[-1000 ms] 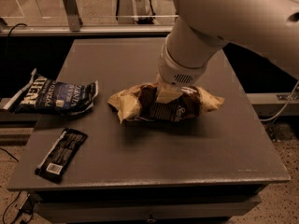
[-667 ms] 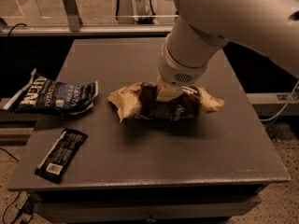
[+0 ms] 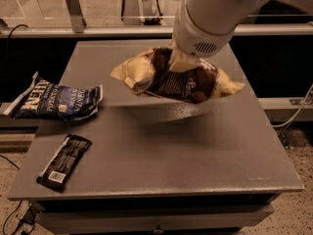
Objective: Pick brown chip bag
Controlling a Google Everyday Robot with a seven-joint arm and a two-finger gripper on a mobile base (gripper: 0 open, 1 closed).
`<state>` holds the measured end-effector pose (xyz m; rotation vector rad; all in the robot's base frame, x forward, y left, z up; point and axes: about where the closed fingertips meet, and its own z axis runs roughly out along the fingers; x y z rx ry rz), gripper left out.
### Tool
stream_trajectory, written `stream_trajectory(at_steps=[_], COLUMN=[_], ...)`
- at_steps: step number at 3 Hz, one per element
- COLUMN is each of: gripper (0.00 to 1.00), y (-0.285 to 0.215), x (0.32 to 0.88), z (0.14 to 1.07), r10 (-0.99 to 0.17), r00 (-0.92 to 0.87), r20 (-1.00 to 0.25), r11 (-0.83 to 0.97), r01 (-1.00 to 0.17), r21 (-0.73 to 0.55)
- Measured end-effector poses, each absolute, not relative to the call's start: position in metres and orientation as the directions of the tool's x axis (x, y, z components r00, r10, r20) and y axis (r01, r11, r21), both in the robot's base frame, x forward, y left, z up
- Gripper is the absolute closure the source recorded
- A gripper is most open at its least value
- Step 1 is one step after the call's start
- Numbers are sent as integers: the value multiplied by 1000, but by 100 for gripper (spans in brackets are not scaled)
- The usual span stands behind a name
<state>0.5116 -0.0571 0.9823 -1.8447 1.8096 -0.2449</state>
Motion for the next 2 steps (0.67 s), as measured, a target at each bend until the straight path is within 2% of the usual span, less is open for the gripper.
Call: stream_trajectory(at_steps=[1, 2], gripper=[100, 100], y=[-56, -56], x=[518, 518], z=[1051, 1051], r10=[-970, -970], r00=[121, 122], r20=[-211, -211], r11=[25, 25], r01=[-813, -813], r21=[-581, -581])
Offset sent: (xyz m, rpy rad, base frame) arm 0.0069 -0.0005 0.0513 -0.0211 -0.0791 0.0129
